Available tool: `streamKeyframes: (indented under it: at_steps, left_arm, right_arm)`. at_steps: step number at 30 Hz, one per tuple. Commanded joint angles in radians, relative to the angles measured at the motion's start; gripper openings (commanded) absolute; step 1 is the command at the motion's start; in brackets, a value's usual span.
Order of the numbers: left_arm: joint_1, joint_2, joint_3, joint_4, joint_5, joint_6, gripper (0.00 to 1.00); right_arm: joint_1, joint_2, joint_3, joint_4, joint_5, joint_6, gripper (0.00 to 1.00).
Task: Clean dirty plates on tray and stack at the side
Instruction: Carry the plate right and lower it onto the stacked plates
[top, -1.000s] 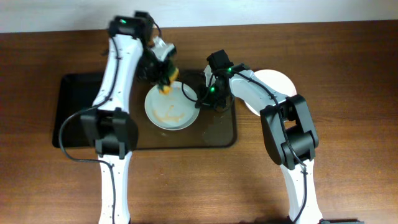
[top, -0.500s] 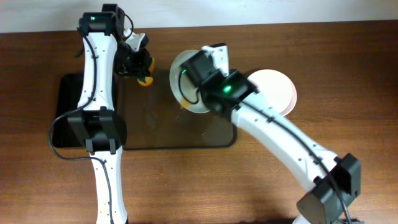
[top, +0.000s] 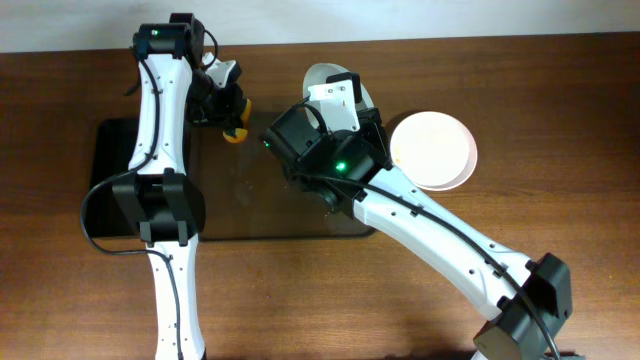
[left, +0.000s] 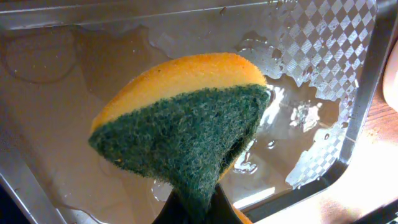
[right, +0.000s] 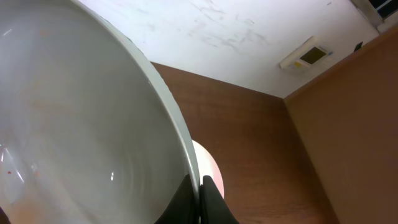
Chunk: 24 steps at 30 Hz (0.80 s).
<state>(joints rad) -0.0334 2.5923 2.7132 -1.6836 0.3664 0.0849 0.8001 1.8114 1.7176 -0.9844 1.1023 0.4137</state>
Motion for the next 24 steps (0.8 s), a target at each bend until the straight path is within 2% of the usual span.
streamKeyframes:
  at_steps: [1, 24]
  left_arm:
    - [0.001, 0.005, 0.002, -0.001, 0.0, -0.013, 0.0]
    - [0.001, 0.007, 0.002, 0.002, 0.0, -0.013, 0.0]
  right_arm:
    - [0.006, -0.005, 0.005, 0.001, 0.023, 0.006, 0.04]
    - [0.005, -0.005, 0.005, 0.016, -0.125, 0.014, 0.04]
